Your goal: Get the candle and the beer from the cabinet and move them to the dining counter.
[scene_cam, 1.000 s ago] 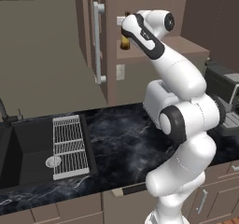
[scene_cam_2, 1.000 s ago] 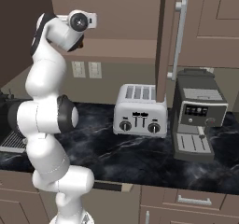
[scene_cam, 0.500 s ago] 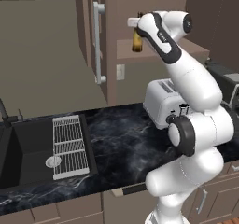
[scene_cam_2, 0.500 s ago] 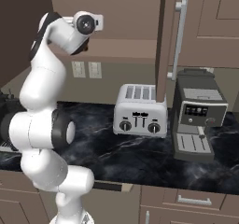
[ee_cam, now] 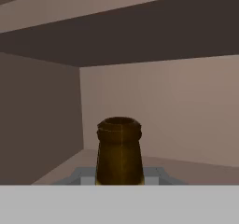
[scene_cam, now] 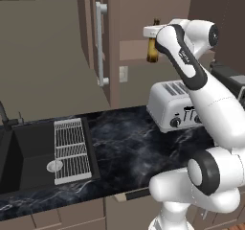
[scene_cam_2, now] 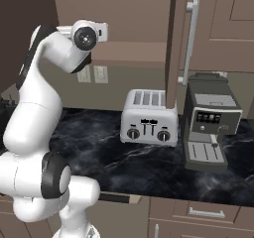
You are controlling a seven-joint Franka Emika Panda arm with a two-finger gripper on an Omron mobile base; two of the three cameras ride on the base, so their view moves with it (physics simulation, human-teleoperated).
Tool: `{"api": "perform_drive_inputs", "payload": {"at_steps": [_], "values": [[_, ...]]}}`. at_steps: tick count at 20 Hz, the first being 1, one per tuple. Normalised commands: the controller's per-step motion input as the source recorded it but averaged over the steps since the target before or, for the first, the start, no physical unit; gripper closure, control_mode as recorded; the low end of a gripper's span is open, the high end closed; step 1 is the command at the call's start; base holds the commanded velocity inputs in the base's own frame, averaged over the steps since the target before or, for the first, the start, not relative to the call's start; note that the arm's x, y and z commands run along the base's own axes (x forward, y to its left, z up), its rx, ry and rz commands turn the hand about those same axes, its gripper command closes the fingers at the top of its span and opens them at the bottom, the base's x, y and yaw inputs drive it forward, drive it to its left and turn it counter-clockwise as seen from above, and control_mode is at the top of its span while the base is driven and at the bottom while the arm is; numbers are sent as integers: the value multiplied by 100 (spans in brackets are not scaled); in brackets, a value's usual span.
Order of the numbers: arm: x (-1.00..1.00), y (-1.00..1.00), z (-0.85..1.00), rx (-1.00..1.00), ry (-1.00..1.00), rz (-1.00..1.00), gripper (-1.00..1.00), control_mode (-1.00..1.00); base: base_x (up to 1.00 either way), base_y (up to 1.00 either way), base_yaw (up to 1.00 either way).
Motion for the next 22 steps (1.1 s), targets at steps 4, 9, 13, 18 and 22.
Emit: {"api": "perform_drive_inputs", "payload": {"at_steps": [4, 9, 13, 18, 22], "values": [[-100, -13, 2, -1, 0, -14, 100, -100, 0, 0, 0], [-95, -13, 7, 0, 0, -16, 100, -100, 0, 0, 0], [-100, -11, 6, 0, 7, -13, 100, -100, 0, 0, 0], [-100, -17, 5, 0, 11, -12, 100, -100, 0, 0, 0], [-100, -14, 2, 0, 14, -11, 100, -100, 0, 0, 0]]}}
